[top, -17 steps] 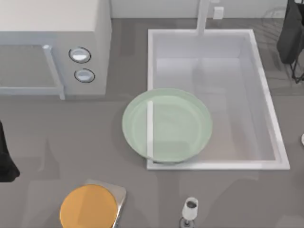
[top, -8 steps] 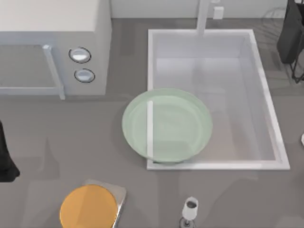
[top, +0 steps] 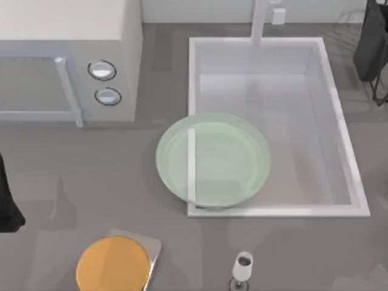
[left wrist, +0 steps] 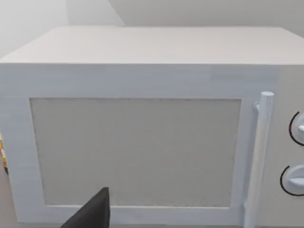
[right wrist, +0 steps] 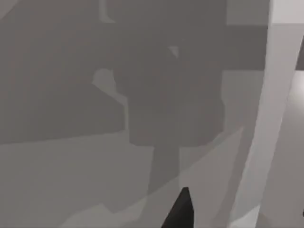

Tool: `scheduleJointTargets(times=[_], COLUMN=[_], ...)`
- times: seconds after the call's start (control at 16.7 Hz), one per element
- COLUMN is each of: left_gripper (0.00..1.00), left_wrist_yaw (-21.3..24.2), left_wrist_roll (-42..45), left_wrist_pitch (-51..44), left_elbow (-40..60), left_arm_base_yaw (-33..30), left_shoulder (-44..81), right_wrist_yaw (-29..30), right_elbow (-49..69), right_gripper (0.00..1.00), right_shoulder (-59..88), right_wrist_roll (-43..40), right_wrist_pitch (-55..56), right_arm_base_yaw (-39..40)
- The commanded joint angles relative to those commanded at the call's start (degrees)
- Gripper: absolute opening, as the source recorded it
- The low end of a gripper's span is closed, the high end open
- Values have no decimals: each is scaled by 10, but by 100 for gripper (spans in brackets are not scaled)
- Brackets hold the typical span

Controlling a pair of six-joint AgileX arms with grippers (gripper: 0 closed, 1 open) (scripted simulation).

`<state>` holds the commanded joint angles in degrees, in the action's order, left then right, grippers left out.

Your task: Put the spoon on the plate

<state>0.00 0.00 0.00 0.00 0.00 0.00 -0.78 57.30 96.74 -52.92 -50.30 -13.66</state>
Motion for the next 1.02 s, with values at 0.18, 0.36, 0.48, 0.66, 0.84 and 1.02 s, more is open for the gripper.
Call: scheduleJointTargets(times=[0.18, 0.36, 0.48, 0.66, 0.84, 1.02], left_gripper=[100, 100, 100, 100, 100, 100], left_wrist_yaw=[0, 0, 0, 0, 0, 0], left_wrist_roll=[0, 0, 0, 0, 0, 0], left_wrist_pitch=[0, 0, 0, 0, 0, 0], left_elbow=[0, 0, 0, 0, 0, 0], left_arm_base_yaw=[0, 0, 0, 0, 0, 0], left_shoulder=[0, 0, 0, 0, 0, 0], right_wrist_yaw=[0, 0, 0, 0, 0, 1], right_elbow=[51, 82, 84, 83, 121, 213], right_gripper=[0, 0, 0, 0, 0, 0], right_shoulder=[-32, -56, -58, -55, -20, 60], right_wrist_roll=[-1, 1, 1, 2, -2, -10], right_wrist_pitch=[-94, -137, -139, -138, -151, -180], right_arm_base_yaw=[-1, -1, -1, 1, 31, 98])
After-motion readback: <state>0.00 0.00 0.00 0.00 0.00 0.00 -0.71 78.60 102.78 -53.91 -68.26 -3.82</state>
